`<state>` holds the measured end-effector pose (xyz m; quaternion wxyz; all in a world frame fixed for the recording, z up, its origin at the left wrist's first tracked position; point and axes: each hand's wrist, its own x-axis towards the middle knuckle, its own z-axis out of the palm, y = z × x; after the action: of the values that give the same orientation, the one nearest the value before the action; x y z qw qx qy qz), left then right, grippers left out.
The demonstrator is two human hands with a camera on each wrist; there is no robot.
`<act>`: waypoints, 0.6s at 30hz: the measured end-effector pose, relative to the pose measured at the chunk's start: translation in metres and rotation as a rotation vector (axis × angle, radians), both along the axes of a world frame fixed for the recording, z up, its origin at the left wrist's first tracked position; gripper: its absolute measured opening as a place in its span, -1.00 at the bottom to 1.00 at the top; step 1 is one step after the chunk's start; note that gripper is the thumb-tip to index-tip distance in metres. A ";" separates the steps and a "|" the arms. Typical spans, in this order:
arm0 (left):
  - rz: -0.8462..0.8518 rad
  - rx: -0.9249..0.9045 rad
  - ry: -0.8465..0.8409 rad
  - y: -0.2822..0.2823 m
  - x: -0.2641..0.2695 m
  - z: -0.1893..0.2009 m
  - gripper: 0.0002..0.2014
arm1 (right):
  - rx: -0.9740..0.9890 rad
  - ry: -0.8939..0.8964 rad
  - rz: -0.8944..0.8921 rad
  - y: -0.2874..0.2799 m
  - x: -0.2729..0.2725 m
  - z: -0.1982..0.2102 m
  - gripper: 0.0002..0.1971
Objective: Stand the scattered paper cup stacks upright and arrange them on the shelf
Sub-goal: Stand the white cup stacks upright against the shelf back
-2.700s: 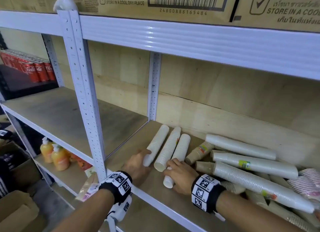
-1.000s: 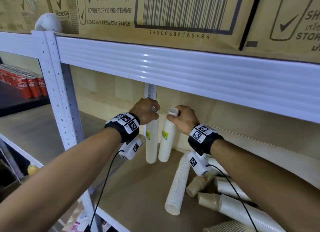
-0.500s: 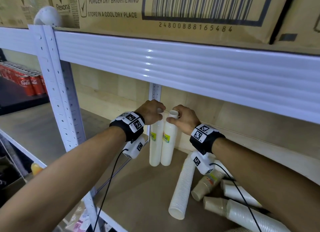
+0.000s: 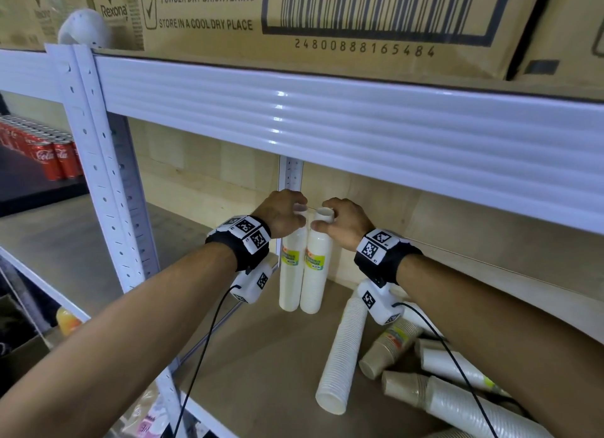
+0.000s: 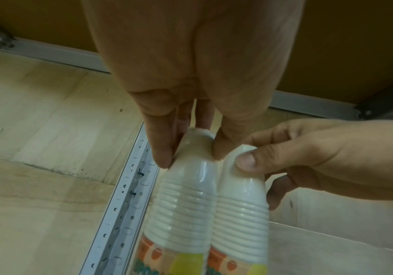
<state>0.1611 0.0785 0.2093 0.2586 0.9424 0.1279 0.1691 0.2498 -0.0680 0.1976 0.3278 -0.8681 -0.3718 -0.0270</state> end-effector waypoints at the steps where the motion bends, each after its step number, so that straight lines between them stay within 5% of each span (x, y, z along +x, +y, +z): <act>1: 0.001 -0.001 -0.006 0.001 0.000 -0.001 -0.62 | -0.013 -0.012 0.008 0.000 -0.001 0.000 -0.52; 6: 0.029 0.020 -0.029 0.003 0.000 -0.004 -0.73 | -0.047 -0.026 0.037 0.000 -0.007 0.004 -0.57; 11: 0.032 0.018 0.000 0.003 -0.001 -0.002 -0.53 | -0.019 -0.002 -0.003 0.001 -0.007 0.004 -0.47; 18: 0.020 0.049 -0.018 0.005 -0.003 -0.001 -0.70 | -0.043 -0.021 0.006 0.003 -0.007 0.004 -0.60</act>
<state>0.1584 0.0831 0.2083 0.2350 0.9456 0.1307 0.1831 0.2431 -0.0654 0.2019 0.3052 -0.8736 -0.3781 -0.0274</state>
